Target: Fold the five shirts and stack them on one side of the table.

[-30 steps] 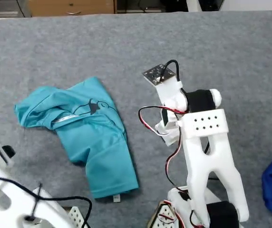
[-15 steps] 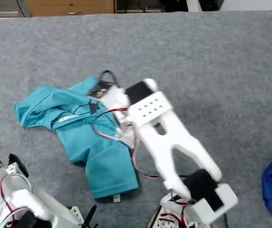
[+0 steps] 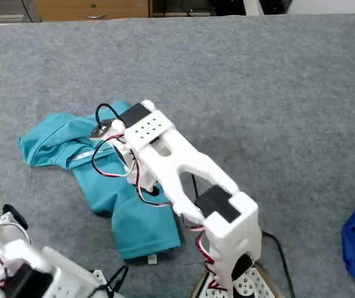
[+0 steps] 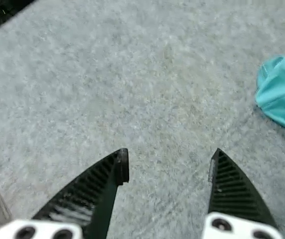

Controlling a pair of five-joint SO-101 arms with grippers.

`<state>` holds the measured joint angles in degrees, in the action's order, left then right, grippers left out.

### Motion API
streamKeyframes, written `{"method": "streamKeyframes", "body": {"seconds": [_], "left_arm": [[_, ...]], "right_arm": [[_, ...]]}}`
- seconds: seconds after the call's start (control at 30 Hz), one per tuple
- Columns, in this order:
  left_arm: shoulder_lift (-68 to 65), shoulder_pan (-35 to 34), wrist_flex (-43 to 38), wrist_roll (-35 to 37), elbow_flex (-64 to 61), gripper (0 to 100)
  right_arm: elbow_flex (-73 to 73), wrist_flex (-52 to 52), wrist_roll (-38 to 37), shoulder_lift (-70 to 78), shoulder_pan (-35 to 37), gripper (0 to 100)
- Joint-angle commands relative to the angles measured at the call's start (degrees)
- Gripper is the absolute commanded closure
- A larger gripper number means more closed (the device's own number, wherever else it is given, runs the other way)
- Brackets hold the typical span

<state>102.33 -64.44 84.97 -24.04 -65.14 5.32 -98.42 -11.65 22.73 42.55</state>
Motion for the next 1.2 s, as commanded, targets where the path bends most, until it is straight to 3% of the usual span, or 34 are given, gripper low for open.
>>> {"method": "streamKeyframes", "body": {"seconds": [0.0, 0.2, 0.5, 1.17], "left_arm": [[-0.57, -0.62, -7.30, -0.44, -10.37, 74], [-0.57, -2.99, -13.98, -0.53, -18.81, 74], [-0.48, -2.90, -10.73, -0.09, -11.52, 74], [-0.48, -2.99, -9.58, -0.44, -20.04, 74]], "right_arm": [[4.88, -0.70, -0.62, 1.10, 1.01, 61.6], [7.69, -2.81, -0.44, 2.86, 4.35, 61.6], [9.19, -3.08, -0.26, 7.34, 4.53, 61.6], [9.19, -3.08, -0.70, 7.60, 4.53, 61.6]]}}
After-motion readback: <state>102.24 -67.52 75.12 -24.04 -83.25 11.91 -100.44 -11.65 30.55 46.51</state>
